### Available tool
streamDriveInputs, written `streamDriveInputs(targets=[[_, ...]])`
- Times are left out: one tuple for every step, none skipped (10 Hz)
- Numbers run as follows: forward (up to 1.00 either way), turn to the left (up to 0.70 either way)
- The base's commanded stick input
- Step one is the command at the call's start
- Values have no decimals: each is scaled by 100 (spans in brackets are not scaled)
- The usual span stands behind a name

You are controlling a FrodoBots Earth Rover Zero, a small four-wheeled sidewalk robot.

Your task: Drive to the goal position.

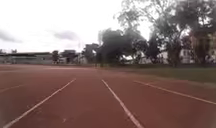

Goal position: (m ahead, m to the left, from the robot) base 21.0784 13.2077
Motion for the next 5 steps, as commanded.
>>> streamDriveInputs(targets=[[70, 0], [70, 0], [70, 0], [70, 0], [70, 0]])
